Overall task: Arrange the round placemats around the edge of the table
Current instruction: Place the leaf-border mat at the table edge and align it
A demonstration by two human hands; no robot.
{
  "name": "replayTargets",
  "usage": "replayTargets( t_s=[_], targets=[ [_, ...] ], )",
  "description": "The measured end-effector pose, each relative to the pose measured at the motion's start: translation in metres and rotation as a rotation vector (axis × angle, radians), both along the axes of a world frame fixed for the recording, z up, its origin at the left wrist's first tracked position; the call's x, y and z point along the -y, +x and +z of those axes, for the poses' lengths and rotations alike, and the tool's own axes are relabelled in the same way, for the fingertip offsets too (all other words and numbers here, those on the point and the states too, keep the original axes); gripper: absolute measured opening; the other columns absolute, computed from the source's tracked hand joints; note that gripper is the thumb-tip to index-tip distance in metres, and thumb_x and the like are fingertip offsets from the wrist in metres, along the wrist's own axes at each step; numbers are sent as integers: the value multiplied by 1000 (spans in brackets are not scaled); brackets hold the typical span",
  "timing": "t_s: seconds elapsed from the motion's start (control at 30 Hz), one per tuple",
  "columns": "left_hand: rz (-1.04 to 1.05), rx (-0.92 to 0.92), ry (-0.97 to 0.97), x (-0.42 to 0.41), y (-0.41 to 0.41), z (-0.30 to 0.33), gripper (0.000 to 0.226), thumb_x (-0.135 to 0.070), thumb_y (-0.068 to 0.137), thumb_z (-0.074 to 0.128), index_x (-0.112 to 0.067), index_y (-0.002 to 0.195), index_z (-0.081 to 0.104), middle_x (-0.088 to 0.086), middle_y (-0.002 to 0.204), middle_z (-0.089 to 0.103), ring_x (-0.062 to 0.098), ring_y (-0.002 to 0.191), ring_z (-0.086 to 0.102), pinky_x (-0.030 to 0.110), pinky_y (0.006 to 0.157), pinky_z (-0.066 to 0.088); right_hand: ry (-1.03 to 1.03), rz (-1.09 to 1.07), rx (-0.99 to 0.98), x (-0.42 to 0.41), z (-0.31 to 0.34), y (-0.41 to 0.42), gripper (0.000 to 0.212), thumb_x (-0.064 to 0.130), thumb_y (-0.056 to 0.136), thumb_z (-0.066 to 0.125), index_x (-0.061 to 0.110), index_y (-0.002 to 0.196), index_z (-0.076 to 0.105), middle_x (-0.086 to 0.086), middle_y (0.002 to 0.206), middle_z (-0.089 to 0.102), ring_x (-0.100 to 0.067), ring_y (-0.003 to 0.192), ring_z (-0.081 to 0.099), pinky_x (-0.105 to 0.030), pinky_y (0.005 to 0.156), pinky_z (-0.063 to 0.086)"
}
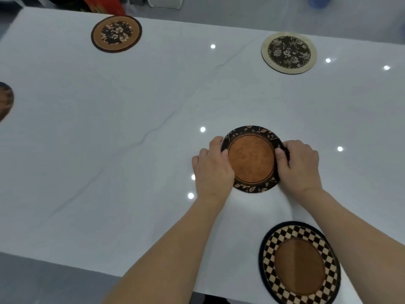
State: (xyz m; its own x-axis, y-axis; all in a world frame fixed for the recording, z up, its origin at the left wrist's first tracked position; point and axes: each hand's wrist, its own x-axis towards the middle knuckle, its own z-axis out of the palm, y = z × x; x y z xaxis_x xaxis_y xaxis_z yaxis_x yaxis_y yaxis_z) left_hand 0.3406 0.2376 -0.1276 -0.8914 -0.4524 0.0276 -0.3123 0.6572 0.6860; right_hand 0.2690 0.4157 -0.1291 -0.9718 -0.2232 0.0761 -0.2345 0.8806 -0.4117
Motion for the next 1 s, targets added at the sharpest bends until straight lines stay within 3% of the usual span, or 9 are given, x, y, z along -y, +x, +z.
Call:
replayTargets(
  t_s=[0.1, 0.17, 0.37, 0.5, 0.6, 0.77, 1.0],
  targets=[
    [43, -51, 228, 31, 18, 10, 28, -20, 99, 40, -16, 126, 48, 1, 103, 67, 19, 95, 60, 37, 89, 46, -120, -15, 17, 44, 14, 12, 18, 24, 93, 43, 19, 76, 45, -1, 74, 50, -24, 71, 46, -40, 73, 40],
    [104, -54, 264, 69, 42, 14, 28, -24, 100, 41, -18, 127, 48, 0, 107, 68, 18, 100, 61, 36, 87, 49, -148, 24, 24, 81, 22, 25, 21, 25, 94, 41, 19, 75, 45, -1, 73, 52, -24, 71, 48, -40, 72, 41],
    [248, -29, 142, 208, 154, 12, 23, -24, 99, 46, -19, 120, 52, 0, 98, 70, 17, 90, 63, 29, 75, 44, -140, 301, 109, 214, 25, 105, 31, 26, 98, 37, 12, 77, 56, -4, 70, 58, -27, 67, 53, -41, 73, 43],
    [369, 1, 88, 278, 223, 8, 14, -27, 98, 46, -24, 108, 55, -7, 85, 68, 14, 82, 62, 29, 70, 43, -91, 419, 121, 291, 16, 163, 32, 25, 97, 37, 14, 69, 49, -1, 66, 50, -24, 63, 46, -40, 70, 40],
    [400, 31, 27, 315, 254, 5, 6, -29, 97, 48, -28, 98, 54, -12, 73, 65, 9, 73, 60, 31, 67, 42, -23, 452, 71, 322, 4, 194, 30, 24, 96, 40, 11, 73, 54, -3, 75, 51, -24, 72, 44, -38, 74, 34],
    [252, 46, -163, 339, 256, -2, 13, -28, 93, 48, -17, 91, 55, -1, 70, 61, 25, 72, 54, 44, 73, 45, 49, 399, -40, 333, -11, 209, 29, 25, 97, 41, 8, 82, 59, -8, 87, 52, -28, 81, 44, -39, 78, 30],
    [132, 108, -353, 358, 238, -7, 20, -24, 95, 41, -10, 87, 54, 8, 87, 56, 30, 82, 45, 45, 73, 39, 37, 326, -51, 334, -12, 209, 30, 29, 99, 38, 12, 84, 56, -5, 88, 51, -26, 80, 43, -37, 79, 29]
  ],
)
